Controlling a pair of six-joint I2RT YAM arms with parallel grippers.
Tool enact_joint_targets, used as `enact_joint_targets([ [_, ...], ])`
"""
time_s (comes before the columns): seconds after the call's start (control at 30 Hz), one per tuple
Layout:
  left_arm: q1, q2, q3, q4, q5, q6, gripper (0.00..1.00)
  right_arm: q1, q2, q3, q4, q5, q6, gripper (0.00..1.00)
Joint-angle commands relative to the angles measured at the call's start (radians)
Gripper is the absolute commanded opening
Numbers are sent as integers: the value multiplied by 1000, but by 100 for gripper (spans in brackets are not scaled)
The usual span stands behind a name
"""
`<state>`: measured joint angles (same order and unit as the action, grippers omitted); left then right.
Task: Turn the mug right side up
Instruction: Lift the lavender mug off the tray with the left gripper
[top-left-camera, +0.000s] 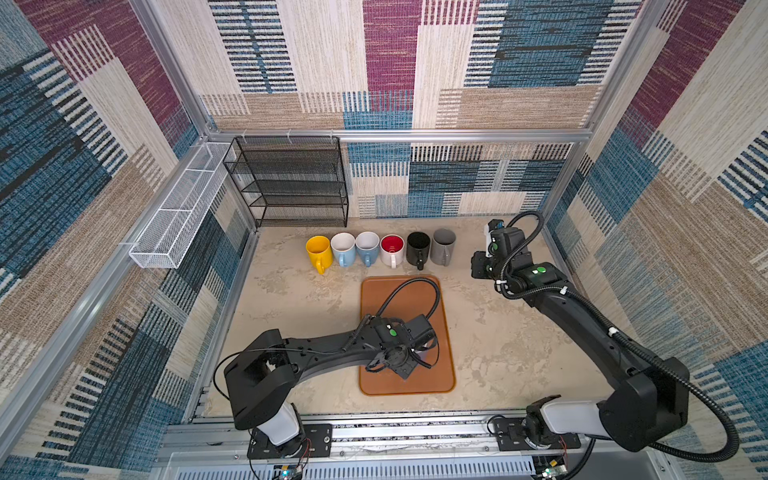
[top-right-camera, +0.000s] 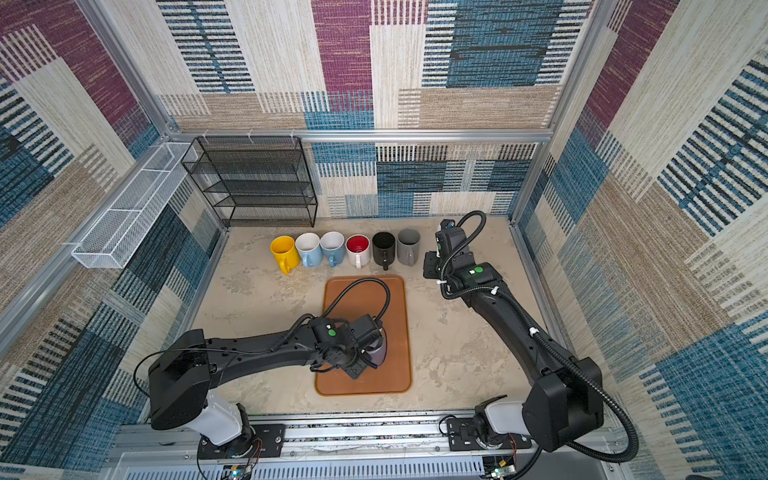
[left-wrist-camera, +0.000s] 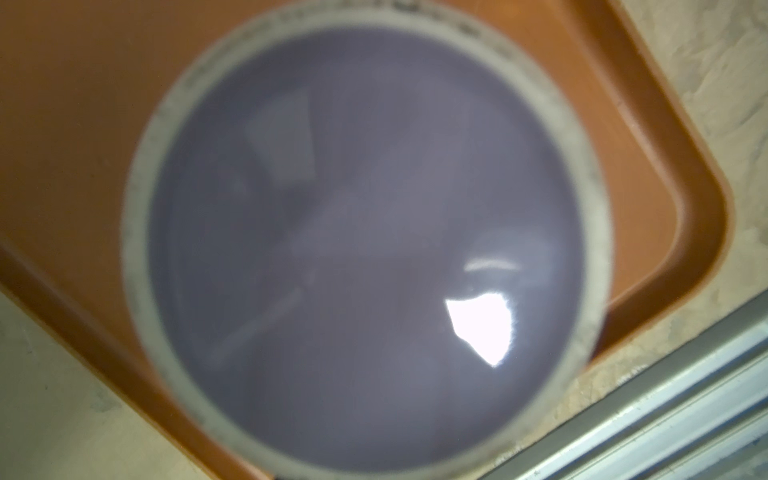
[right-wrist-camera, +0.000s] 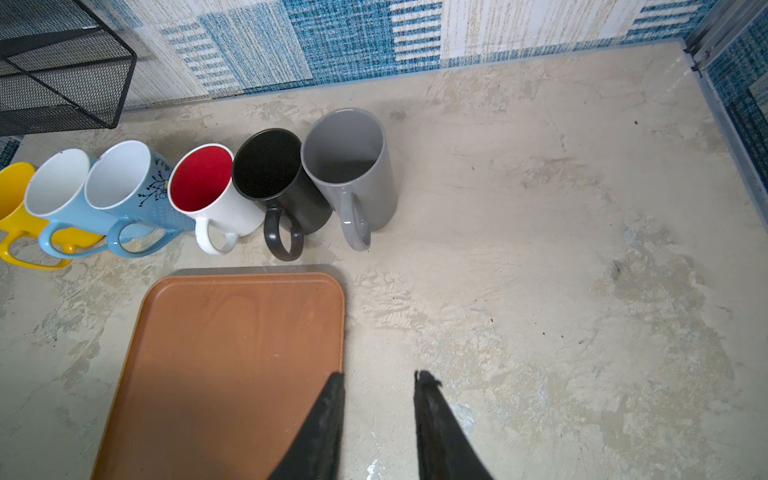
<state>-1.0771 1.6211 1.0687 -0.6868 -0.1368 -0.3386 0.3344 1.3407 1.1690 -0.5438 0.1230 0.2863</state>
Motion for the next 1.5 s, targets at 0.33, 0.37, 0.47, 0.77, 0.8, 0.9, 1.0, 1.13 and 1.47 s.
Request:
enact_joint_targets([
  [0.33,62,24,0,-24,-15,-16,0,-5,2,-15,43,-25,-4,32],
  [0.37,71,25,1,-18,-11,-15,0,-6,0,-17,47,-30,-3,32],
  [0.47,95,29,7,-5,1,-11,0,-5,2,-22,54,-44,-4,31],
  [0.77,151,26,37,7,1,12,0,-6,-2,-35,70,-69,-4,30],
  [0.8,157,24,40,10,-1,14,0,-6,-2,-36,70,-70,-4,30],
  [0.9,175,18,43,29,0,21,0,-5,-6,-43,78,-77,-4,30],
  [1.0,197,9,49,48,5,26,0,-5,-2,-43,89,-89,-3,30],
  [1.13,226,3,59,67,31,27,0,-6,3,-42,95,-100,-3,30],
  [1.47,275,-13,74,99,108,44,0,-5,13,-74,151,-162,2,29],
])
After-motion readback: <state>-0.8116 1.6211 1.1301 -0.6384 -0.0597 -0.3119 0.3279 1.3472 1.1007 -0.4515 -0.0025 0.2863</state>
